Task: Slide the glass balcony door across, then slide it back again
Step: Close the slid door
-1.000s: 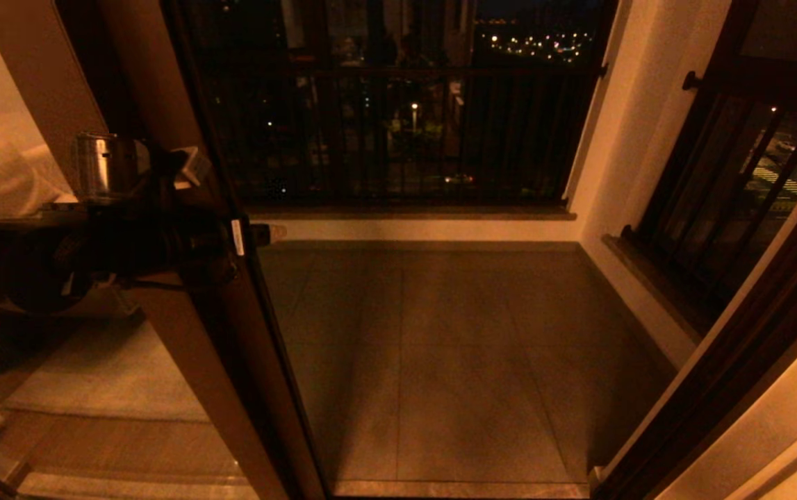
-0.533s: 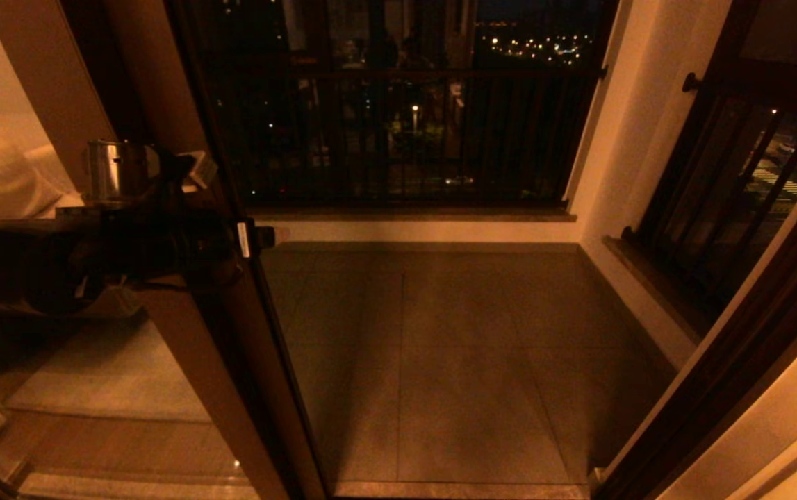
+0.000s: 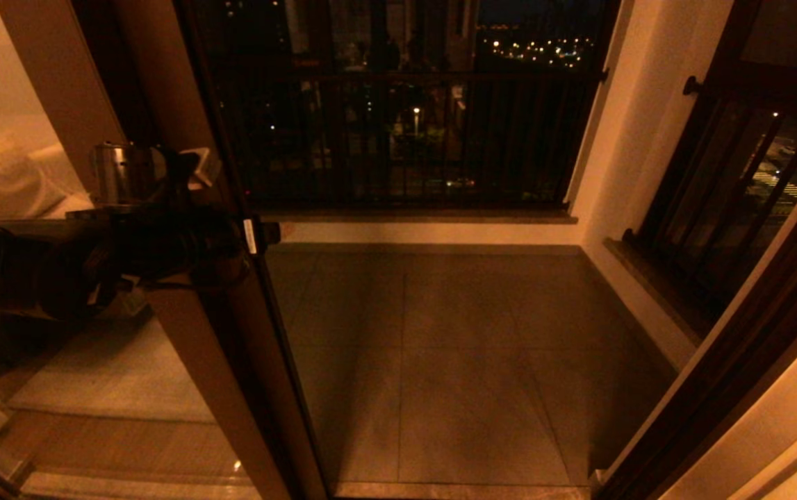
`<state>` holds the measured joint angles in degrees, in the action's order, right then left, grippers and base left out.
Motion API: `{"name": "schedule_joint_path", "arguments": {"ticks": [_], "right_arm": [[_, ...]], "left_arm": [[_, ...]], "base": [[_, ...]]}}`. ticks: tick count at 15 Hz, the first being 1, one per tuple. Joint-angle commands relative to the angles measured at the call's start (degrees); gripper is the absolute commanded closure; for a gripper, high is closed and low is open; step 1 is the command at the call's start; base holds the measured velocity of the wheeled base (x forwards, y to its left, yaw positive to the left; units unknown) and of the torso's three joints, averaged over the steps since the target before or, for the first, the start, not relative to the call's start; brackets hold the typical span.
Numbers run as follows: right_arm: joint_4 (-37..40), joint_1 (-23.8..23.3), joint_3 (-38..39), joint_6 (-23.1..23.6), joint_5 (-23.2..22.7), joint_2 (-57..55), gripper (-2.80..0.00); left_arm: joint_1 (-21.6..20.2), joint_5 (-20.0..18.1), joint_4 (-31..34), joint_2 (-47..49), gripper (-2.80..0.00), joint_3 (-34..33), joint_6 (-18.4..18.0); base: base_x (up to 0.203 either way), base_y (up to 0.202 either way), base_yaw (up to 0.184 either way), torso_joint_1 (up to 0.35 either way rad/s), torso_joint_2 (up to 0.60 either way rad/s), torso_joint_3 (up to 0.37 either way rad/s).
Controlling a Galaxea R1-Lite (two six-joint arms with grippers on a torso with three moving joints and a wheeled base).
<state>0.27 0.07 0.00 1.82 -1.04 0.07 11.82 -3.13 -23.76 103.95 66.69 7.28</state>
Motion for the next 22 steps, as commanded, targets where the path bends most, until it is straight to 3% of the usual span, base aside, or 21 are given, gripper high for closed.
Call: {"name": "schedule_joint_path", "arguments": {"ticks": [1, 3, 6, 10, 22], "right_arm": [[0.0, 0.0, 0.1, 0.0, 0.0, 0.0, 0.0], [0.0, 0.0, 0.1, 0.0, 0.0, 0.0, 0.0], [0.0, 0.0, 0.1, 0.0, 0.0, 0.0, 0.0], [0.0, 0.0, 0.1, 0.0, 0.0, 0.1, 0.0], [0.0, 0.0, 0.1, 0.0, 0.0, 0.1, 0.0]], "left_arm": [[1.3, -0.3, -0.9, -0.9, -2.8, 0.1, -0.1], [2.2, 0.2, -0.9, -1.0, -2.8, -0.1, -0.1], [2.4, 5.7, -0.9, -1.2, -2.8, -0.9, -0.1], [2.5, 8.6, -0.9, -2.8, -2.8, -2.3, -0.1], [2.7, 8.8, -0.9, -4.5, -2.8, -4.5, 0.1]], "base": [[0.0, 0.0, 0.0, 0.0, 0.0, 0.0], [0.0, 0.0, 0.0, 0.0, 0.0, 0.0], [0.0, 0.0, 0.0, 0.0, 0.0, 0.0], [0.0, 0.0, 0.0, 0.0, 0.0, 0.0], [0.0, 0.0, 0.0, 0.0, 0.0, 0.0]]}}
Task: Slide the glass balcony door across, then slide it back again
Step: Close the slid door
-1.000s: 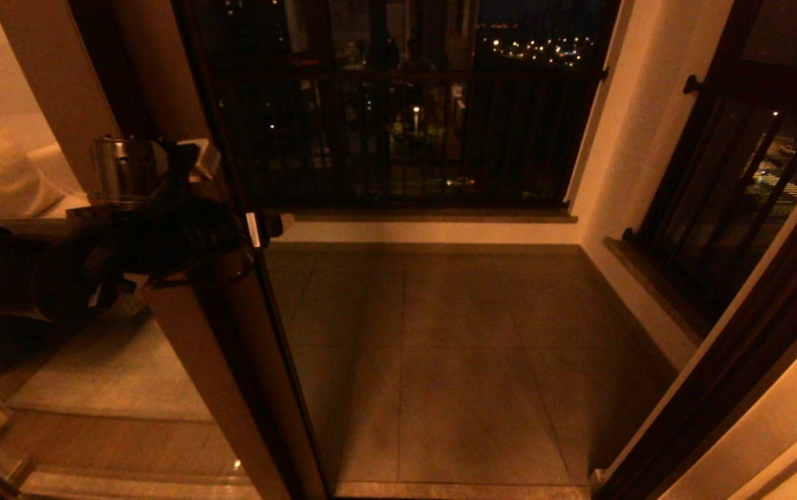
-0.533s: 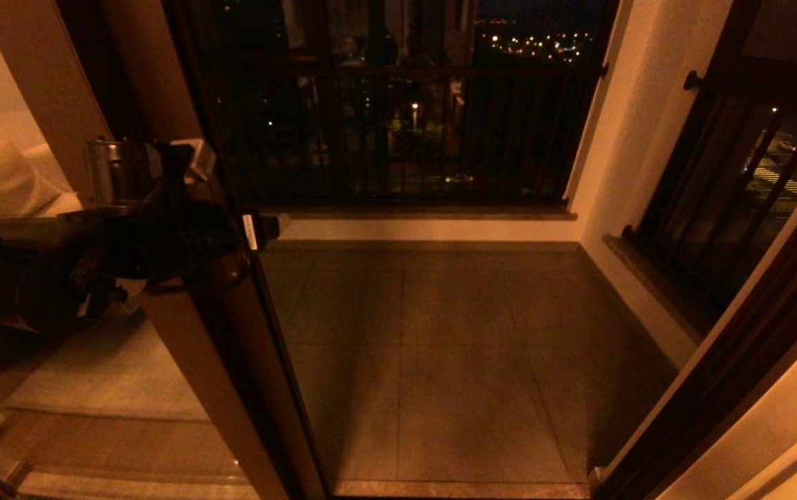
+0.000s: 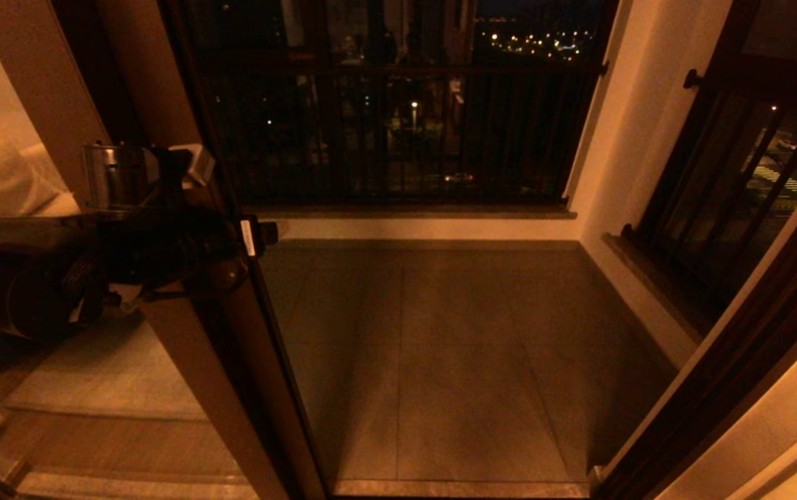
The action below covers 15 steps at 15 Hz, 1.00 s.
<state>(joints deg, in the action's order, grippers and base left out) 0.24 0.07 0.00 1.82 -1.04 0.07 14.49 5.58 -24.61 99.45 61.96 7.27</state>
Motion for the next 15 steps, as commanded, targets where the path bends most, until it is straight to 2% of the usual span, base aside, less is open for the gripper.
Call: {"name": "schedule_joint_path", "arguments": {"ticks": [1, 15], "right_arm": [[0.0, 0.0, 0.1, 0.0, 0.0, 0.1, 0.0], [0.0, 0.0, 0.1, 0.0, 0.0, 0.1, 0.0]], "left_arm": [[0.1, 0.1, -0.1, 0.0, -2.8, 0.4, 0.0], [3.2, 0.2, -0.1, 2.0, -2.8, 2.6, 0.1]], "base": [[0.0, 0.0, 0.0, 0.0, 0.0, 0.0], [0.0, 0.0, 0.0, 0.0, 0.0, 0.0]]}}
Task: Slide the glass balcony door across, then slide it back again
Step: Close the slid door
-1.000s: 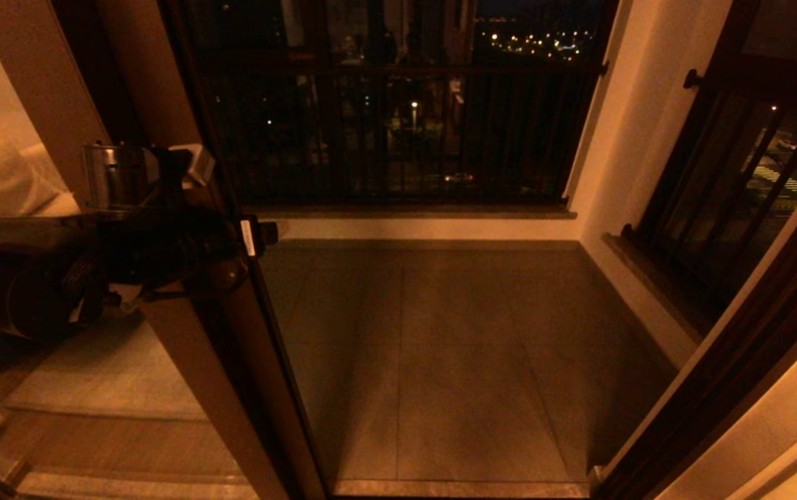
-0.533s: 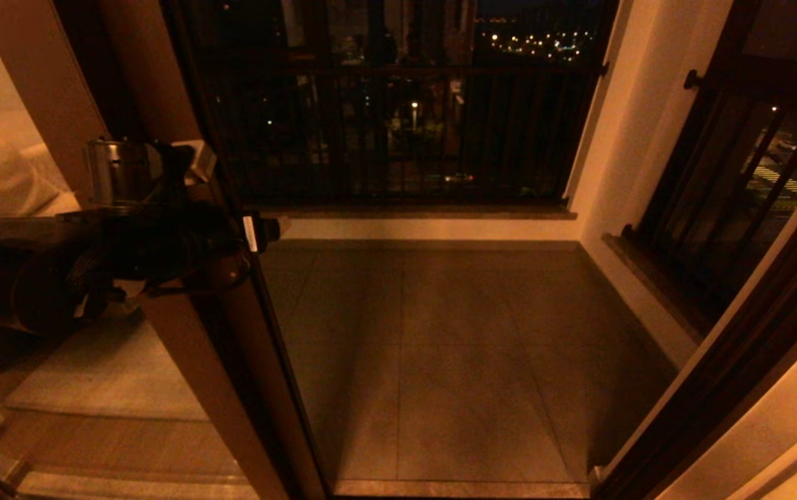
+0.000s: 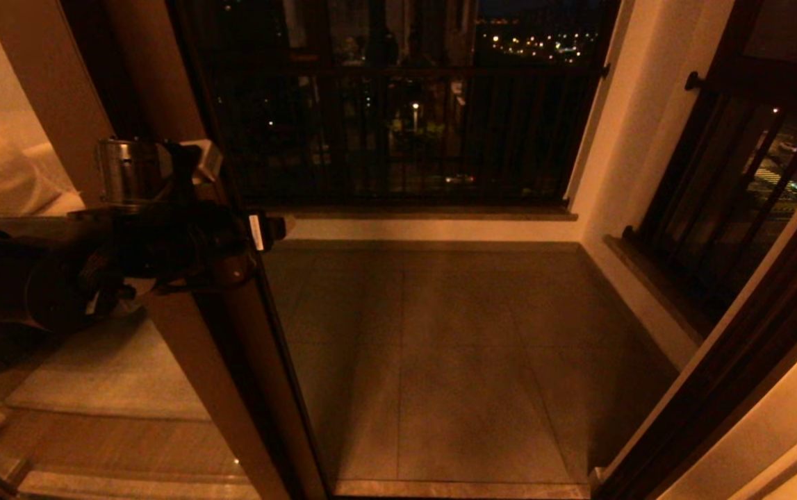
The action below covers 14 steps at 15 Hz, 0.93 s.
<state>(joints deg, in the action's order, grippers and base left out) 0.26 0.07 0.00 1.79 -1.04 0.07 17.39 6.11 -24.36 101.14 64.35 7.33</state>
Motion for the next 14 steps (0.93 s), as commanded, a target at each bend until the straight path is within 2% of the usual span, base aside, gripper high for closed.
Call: {"name": "schedule_joint_path", "arguments": {"ticks": [1, 7, 10, 14], "right_arm": [[0.0, 0.0, 0.1, 0.1, 0.0, 0.1, 0.0], [0.0, 0.0, 0.1, 0.1, 0.0, 0.1, 0.0], [0.0, 0.0, 0.1, 0.1, 0.0, 0.1, 0.0], [0.0, 0.0, 0.1, 0.1, 0.0, 0.1, 0.0]], "left_arm": [[0.7, -0.3, -0.3, 0.4, -2.8, 0.2, 0.1], [2.6, -0.2, -0.3, 0.4, -2.8, 0.7, 0.0], [3.4, 2.0, -0.3, 1.4, -2.8, 1.8, 0.0], [4.0, 2.1, -0.3, 1.7, -2.8, 2.0, -0.1]], "base": [[0.0, 0.0, 0.0, 0.0, 0.0, 0.0], [0.0, 0.0, 0.0, 0.0, 0.0, 0.0], [0.0, 0.0, 0.0, 0.0, 0.0, 0.0], [0.0, 0.0, 0.0, 0.0, 0.0, 0.0]]}}
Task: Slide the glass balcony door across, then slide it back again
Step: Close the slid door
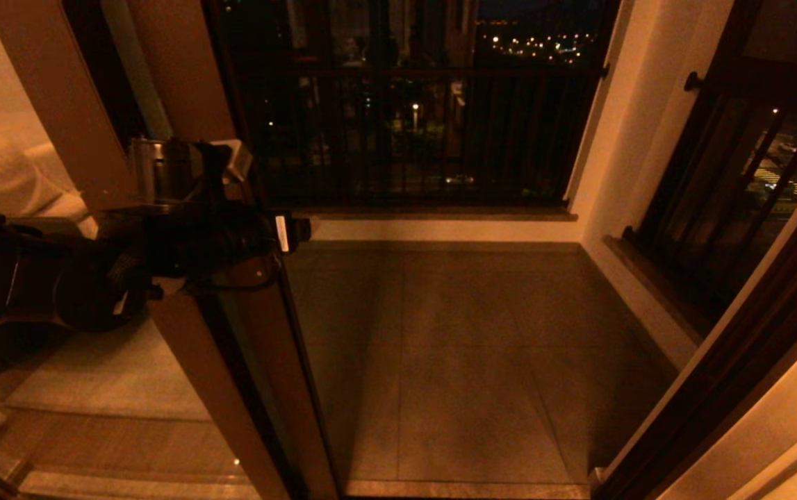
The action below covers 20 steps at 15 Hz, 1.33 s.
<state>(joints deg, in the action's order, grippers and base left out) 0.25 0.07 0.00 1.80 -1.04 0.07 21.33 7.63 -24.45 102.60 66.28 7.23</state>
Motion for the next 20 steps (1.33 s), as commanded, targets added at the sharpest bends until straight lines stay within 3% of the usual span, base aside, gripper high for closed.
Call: {"name": "schedule_joint_path", "arguments": {"ticks": [1, 12, 20], "right_arm": [[0.0, 0.0, 0.1, 0.0, 0.0, 0.1, 0.0], [0.0, 0.0, 0.1, 0.0, 0.0, 0.1, 0.0], [0.0, 0.0, 0.1, 0.0, 0.0, 0.1, 0.0]], "left_arm": [[0.2, 0.5, -0.2, 0.3, -2.8, 0.2, 0.0], [6.8, 2.7, -0.2, 4.0, -2.8, 2.8, 0.0], [10.2, 8.2, -0.2, 4.7, -2.8, 2.8, 0.0]], "base": [[0.0, 0.0, 0.0, 0.0, 0.0, 0.0], [0.0, 0.0, 0.0, 0.0, 0.0, 0.0], [0.0, 0.0, 0.0, 0.0, 0.0, 0.0]]}}
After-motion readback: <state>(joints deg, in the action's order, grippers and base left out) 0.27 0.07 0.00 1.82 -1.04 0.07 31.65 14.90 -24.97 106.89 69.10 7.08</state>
